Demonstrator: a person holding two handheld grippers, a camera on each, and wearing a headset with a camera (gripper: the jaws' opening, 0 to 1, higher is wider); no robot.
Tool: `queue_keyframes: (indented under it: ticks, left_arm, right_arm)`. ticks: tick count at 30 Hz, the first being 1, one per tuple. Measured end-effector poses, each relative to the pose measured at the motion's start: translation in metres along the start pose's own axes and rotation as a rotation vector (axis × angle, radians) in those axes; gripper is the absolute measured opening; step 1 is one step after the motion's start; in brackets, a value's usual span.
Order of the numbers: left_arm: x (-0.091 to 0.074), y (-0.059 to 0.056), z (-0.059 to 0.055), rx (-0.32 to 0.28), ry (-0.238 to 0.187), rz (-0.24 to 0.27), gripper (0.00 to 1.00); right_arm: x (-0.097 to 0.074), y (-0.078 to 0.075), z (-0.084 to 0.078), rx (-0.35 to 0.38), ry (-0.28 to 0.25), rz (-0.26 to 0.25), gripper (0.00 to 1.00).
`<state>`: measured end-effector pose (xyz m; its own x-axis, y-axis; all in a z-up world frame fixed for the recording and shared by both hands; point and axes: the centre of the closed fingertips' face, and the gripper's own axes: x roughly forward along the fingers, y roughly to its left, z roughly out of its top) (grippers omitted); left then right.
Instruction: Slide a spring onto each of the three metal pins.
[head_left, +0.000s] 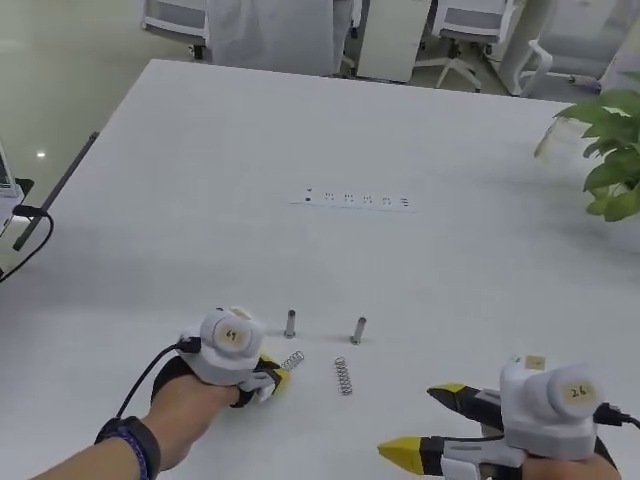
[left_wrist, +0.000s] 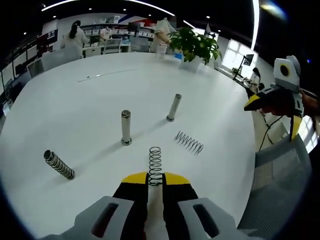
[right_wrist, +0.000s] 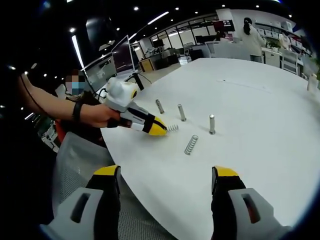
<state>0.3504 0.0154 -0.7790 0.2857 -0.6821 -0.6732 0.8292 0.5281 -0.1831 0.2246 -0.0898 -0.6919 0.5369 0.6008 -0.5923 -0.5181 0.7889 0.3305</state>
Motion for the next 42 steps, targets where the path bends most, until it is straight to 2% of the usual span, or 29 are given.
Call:
queue_keyframes:
  ticks: [1, 4, 9, 19, 25, 35, 42]
  left_arm:
    - [-0.002, -0.002, -0.002, -0.011, 0.001, -0.013, 0.03]
    - [-0.01, -0.003, -0.006, 0.006, 0.0, -0.013, 0.03]
    - [-0.022, 0.0, -0.014, 0.007, -0.005, -0.01, 0.03]
    - [-0.041, 0.005, -0.024, 0.012, -0.008, 0.002, 0.03]
    - [-0.053, 0.001, -0.025, 0.013, -0.025, 0.003, 0.02]
    - [-0.066, 0.001, -0.022, 0.008, -0.048, 0.013, 0.02]
    - [-0.075, -0.003, -0.02, 0.024, -0.059, 0.014, 0.02]
  right_arm:
    - [0.001, 0.001, 0.0, -0.001, 0.0, 0.003, 0.73]
    - [0.003, 0.004, -0.002, -0.001, 0.003, 0.006, 0.73]
    - [0.007, 0.011, -0.001, -0.003, 0.0, 0.018, 0.73]
    - [0.011, 0.014, 0.005, -0.01, -0.007, 0.042, 0.72]
    - [0.015, 0.015, 0.007, -0.013, -0.004, 0.06, 0.72]
    - [0.023, 0.018, 0.015, -0.023, -0.008, 0.092, 0.7]
    - [0.031, 0.023, 0.021, -0.036, -0.012, 0.129, 0.66]
